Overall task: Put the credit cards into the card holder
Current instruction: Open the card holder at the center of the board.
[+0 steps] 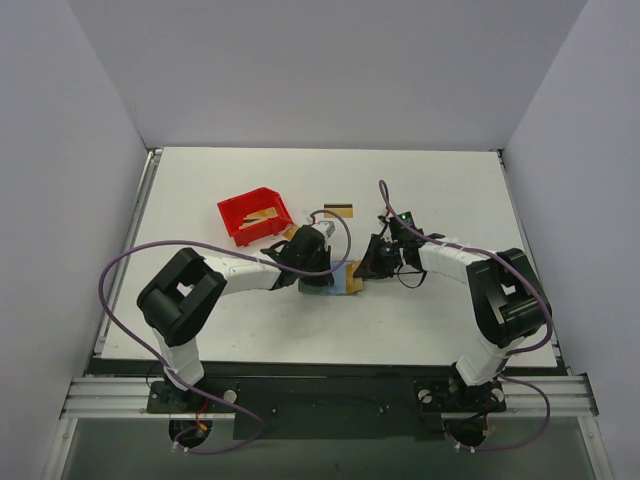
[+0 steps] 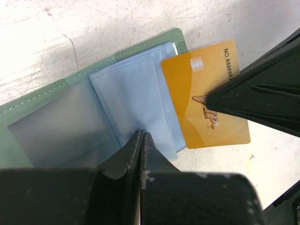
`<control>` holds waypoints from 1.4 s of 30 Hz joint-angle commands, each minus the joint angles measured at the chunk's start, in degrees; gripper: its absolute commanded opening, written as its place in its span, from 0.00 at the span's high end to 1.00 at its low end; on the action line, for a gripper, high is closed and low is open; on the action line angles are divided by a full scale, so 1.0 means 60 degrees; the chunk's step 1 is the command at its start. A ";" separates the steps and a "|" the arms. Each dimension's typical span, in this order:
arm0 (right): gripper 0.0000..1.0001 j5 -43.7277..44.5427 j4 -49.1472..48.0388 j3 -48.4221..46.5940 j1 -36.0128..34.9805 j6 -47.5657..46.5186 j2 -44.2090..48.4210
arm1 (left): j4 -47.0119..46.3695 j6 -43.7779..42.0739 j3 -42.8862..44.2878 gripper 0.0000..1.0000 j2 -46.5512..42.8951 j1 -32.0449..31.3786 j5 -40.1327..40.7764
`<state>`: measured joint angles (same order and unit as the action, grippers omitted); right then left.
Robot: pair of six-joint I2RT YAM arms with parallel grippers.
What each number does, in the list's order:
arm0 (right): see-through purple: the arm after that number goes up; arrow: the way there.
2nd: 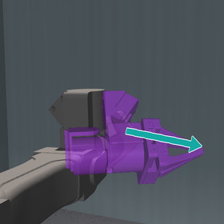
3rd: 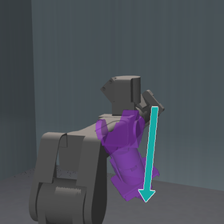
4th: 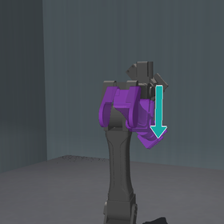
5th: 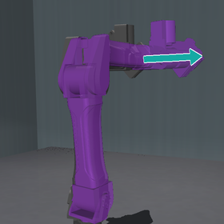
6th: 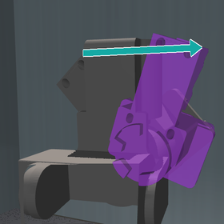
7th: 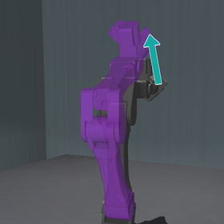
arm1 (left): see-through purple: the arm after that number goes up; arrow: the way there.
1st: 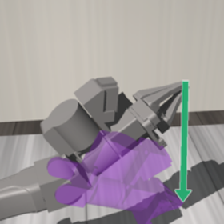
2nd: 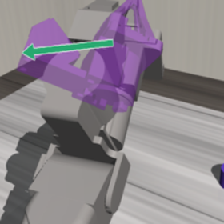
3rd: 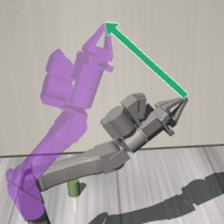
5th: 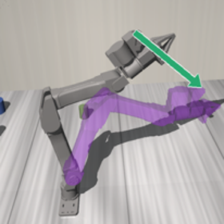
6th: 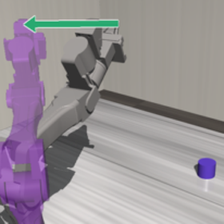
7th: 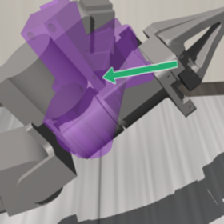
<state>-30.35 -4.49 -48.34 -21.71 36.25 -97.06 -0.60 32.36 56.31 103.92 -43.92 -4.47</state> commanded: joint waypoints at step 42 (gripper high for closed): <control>1.00 -0.0127 0.0295 -0.0865 -0.0541 0.0198 -0.0450 | 0.1594 -0.0164 -0.0831 1.00 -0.1002 0.0567 0.0745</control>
<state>-30.48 -2.59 -51.88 -24.47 36.84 -98.63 8.12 31.33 52.47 97.76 -40.82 -0.43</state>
